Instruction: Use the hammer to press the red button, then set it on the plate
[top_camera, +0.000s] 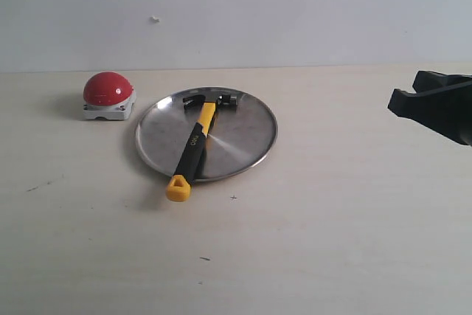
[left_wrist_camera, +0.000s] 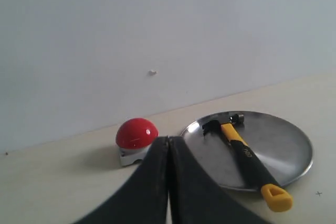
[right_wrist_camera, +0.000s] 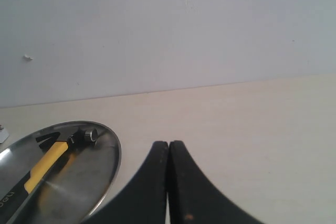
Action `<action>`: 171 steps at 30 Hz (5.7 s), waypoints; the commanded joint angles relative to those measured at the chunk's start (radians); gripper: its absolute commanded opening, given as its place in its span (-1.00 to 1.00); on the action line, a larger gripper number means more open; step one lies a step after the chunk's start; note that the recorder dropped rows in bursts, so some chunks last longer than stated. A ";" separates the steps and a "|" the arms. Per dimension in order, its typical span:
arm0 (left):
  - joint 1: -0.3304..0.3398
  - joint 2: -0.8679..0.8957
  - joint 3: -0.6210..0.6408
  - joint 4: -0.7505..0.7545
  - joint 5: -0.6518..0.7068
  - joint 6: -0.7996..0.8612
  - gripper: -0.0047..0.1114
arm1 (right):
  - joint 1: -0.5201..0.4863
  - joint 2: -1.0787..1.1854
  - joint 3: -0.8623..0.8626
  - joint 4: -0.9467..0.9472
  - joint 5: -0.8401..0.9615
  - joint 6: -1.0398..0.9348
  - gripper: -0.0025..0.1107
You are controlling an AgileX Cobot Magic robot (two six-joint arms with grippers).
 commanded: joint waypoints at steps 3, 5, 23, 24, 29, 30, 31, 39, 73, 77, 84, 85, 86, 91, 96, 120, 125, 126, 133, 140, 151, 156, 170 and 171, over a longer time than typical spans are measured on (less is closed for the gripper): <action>0.094 -0.163 0.086 -0.014 0.093 -0.005 -0.92 | 0.000 -0.003 0.003 -0.007 -0.008 -0.001 -0.96; 0.141 -0.207 0.107 -0.014 0.095 -0.017 -0.92 | 0.000 -0.003 0.003 -0.007 -0.008 -0.001 -0.96; 0.339 -0.317 0.160 -0.036 0.283 -0.149 -0.92 | 0.000 -0.003 0.003 -0.007 -0.008 -0.001 -0.96; 0.339 -0.317 0.160 -0.036 0.283 -0.149 -0.92 | 0.000 -0.003 0.003 -0.009 -0.008 -0.001 -0.96; 0.339 -0.317 0.160 -0.036 0.283 -0.149 -0.92 | 0.000 -0.003 0.003 -0.007 -0.008 -0.001 -0.96; 0.339 -0.317 0.160 -0.036 0.283 -0.149 -0.92 | 0.000 -0.003 0.003 -0.007 -0.008 -0.001 -0.96; 0.339 -0.317 0.160 -0.036 0.283 -0.149 -0.92 | 0.000 -0.003 0.003 -0.007 -0.008 -0.001 -0.96; 0.339 -0.317 0.160 -0.036 0.283 -0.149 -0.92 | 0.000 -0.003 0.003 -0.007 -0.008 -0.001 -0.96; 0.339 -0.317 0.160 -0.036 0.283 -0.149 -0.92 | -0.280 -0.992 0.010 -0.039 0.804 -0.164 -0.96; 0.339 -0.317 0.160 -0.036 0.283 -0.149 -0.92 | -0.280 -1.024 0.054 -0.116 0.800 -0.157 -0.96; 0.339 -0.317 0.160 -0.036 0.283 -0.149 -0.92 | -0.280 -1.168 0.228 -0.203 0.756 -0.157 -0.96; 0.339 -0.317 0.160 -0.036 0.283 -0.149 -0.92 | -0.280 -1.189 0.257 -0.219 0.756 -0.157 -0.96; 0.339 -0.317 0.160 -0.036 0.283 -0.149 -0.92 | -0.280 -1.201 0.274 -0.226 0.756 -0.157 -0.96; 0.339 -0.317 0.160 -0.036 0.283 -0.149 -0.92 | -0.280 -1.237 0.360 -0.237 0.756 -0.157 -0.96; 0.339 -0.317 0.160 -0.037 0.283 -0.147 -0.92 | -0.280 -1.237 0.360 -0.237 0.828 -0.157 -0.96; 0.339 -0.317 0.160 -0.037 0.283 -0.146 -0.92 | -0.280 -1.237 0.360 -0.237 0.842 -0.155 -0.96; 0.339 -0.317 0.160 -0.037 0.283 -0.146 -0.92 | -0.280 -1.237 0.360 -0.237 0.840 -0.155 -0.96; 0.339 -0.317 0.160 -0.037 0.283 -0.146 -0.92 | -0.280 -1.237 0.360 -0.237 0.840 -0.155 -0.96; 0.339 -0.317 0.160 -0.037 0.283 -0.146 -0.92 | -0.280 -1.237 0.360 -0.237 0.840 -0.155 -0.96; 0.339 -0.317 0.160 -0.037 0.283 -0.146 -0.92 | -0.280 -1.237 0.360 -0.237 0.840 -0.155 -0.96; 0.339 -0.317 0.160 -0.037 0.283 -0.146 -0.92 | -0.280 -1.237 0.360 -0.237 0.840 -0.155 -0.96; 0.339 -0.317 0.160 -0.037 0.283 -0.146 -0.92 | -0.280 -1.237 0.360 -0.237 0.840 -0.155 -0.96; 0.339 -0.317 0.160 -0.037 0.283 -0.146 -0.92 | -0.280 -1.237 0.360 -0.237 0.840 -0.155 -0.96; 0.339 -0.317 0.160 -0.037 0.283 -0.146 -0.92 | -0.280 -1.237 0.360 -0.237 0.840 -0.155 -0.96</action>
